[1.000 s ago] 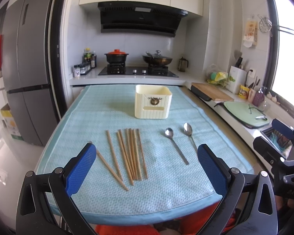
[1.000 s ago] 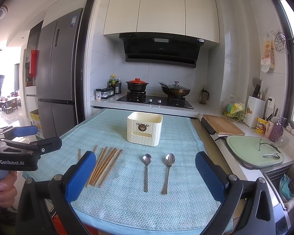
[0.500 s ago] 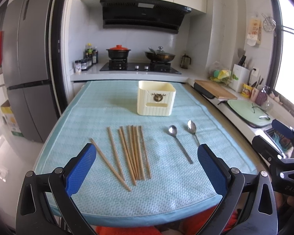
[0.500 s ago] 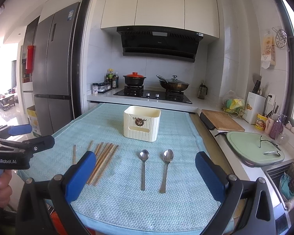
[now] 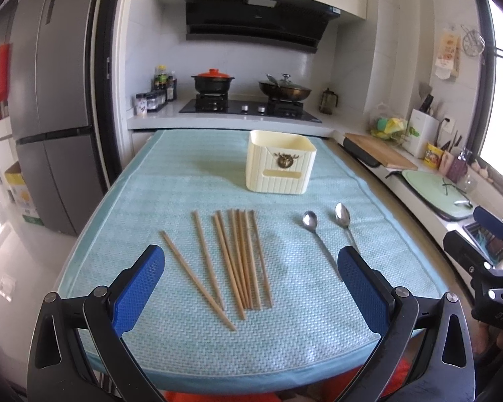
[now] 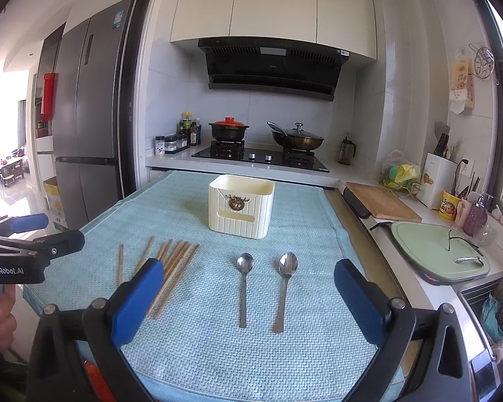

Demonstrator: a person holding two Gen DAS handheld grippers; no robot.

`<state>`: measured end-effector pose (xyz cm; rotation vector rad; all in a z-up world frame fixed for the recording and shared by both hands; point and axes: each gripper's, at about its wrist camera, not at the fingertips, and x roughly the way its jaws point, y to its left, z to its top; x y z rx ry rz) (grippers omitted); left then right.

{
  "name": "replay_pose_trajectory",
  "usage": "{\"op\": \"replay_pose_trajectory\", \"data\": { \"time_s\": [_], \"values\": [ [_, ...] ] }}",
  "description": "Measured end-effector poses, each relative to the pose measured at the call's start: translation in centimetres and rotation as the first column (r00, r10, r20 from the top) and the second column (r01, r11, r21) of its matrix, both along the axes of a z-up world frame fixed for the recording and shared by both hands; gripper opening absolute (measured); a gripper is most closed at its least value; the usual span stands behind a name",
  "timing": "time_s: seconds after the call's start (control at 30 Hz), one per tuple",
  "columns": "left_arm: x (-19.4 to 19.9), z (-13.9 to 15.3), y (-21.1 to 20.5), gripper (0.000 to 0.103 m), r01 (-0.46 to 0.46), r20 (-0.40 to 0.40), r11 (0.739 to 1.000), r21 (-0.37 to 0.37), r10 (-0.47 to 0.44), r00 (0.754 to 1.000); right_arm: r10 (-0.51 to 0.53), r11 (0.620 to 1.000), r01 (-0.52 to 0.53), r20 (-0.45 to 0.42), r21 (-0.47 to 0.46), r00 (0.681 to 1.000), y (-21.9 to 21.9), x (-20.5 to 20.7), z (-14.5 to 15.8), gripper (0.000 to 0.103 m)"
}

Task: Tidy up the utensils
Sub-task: 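Move the left tool to a wooden chopstick while the right tool approaches a steel spoon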

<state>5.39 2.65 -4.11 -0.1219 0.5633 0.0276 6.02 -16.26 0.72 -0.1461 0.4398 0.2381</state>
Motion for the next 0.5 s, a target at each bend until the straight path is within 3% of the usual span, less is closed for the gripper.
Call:
{"op": "replay_pose_trajectory", "data": {
  "time_s": [0.27, 0.5],
  "values": [
    [1.0, -0.5, 1.4, 0.103, -0.049, 0.009, 0.998, 0.038, 0.049, 0.999, 0.006, 1.000, -0.007, 0.012, 0.016, 1.000, -0.4, 1.0, -0.6, 0.103],
    [2.4, -1.3, 3.7, 0.103, -0.110, -0.008, 0.994, 0.025, 0.110, 0.994, -0.017, 1.000, 0.017, 0.026, 0.000, 0.999, -1.6, 2.7, -1.3, 0.103]
  ]
}}
